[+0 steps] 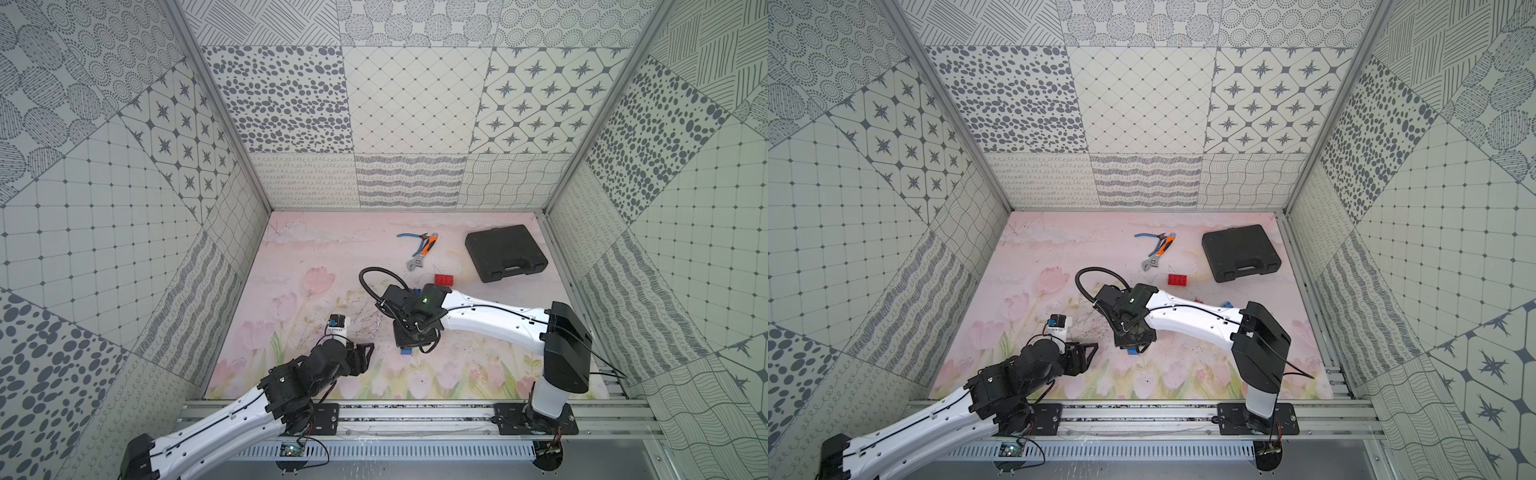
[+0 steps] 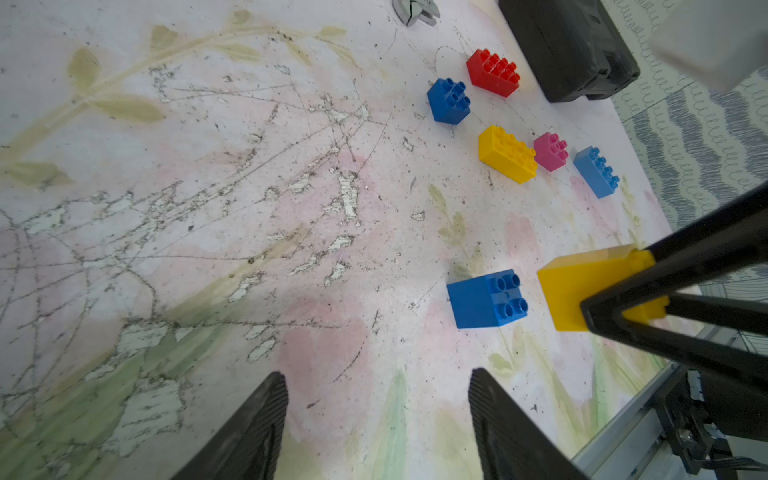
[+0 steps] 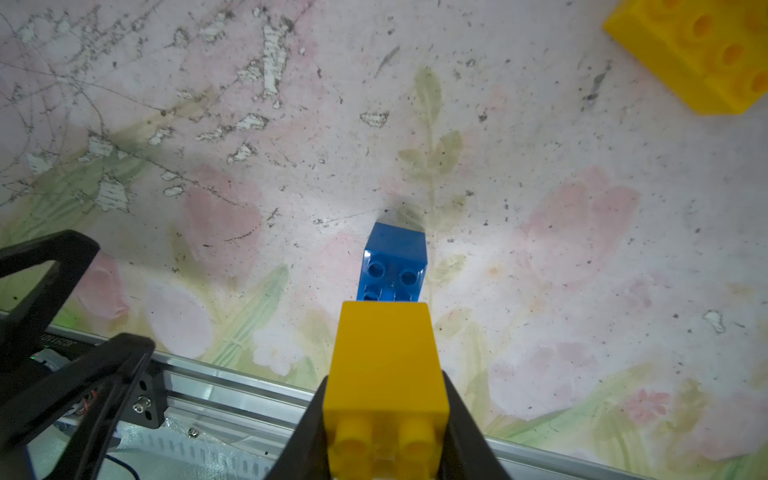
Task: Assemble a spoon with lego
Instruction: Assemble the lego brick with the lego brick.
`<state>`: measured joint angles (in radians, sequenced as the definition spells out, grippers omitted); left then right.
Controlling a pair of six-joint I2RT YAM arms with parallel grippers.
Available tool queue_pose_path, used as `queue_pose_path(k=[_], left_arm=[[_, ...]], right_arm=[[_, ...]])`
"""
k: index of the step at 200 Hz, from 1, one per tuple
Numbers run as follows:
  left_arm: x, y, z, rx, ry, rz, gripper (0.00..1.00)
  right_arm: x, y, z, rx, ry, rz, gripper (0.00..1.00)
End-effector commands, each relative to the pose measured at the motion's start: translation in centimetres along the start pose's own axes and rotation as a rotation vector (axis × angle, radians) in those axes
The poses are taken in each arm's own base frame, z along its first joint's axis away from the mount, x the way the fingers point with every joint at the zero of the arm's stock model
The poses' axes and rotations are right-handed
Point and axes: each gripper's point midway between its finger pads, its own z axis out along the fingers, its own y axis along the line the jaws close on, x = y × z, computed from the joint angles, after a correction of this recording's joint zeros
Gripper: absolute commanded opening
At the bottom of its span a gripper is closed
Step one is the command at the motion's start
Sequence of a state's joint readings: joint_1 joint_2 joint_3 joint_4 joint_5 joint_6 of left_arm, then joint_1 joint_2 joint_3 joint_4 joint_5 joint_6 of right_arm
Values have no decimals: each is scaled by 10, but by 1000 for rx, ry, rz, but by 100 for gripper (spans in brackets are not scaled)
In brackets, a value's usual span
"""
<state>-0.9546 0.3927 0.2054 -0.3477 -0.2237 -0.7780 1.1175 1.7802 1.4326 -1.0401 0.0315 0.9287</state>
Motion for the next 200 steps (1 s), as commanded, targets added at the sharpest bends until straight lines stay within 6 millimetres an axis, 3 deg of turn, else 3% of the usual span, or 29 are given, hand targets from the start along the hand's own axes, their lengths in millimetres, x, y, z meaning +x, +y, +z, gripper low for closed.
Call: queue_pose_path(k=[1,81,200], left_arm=[[1,4,-7,12,-20,-19,72],[1,8,-15,13,-27,-24,74],[-1,10,-21,7,-33,-13,74]], right_arm=[[-2,7,4,1,-10,28,14],[1,1,25,48,0,38,12],[-4,-9,34,60,11,83,13]])
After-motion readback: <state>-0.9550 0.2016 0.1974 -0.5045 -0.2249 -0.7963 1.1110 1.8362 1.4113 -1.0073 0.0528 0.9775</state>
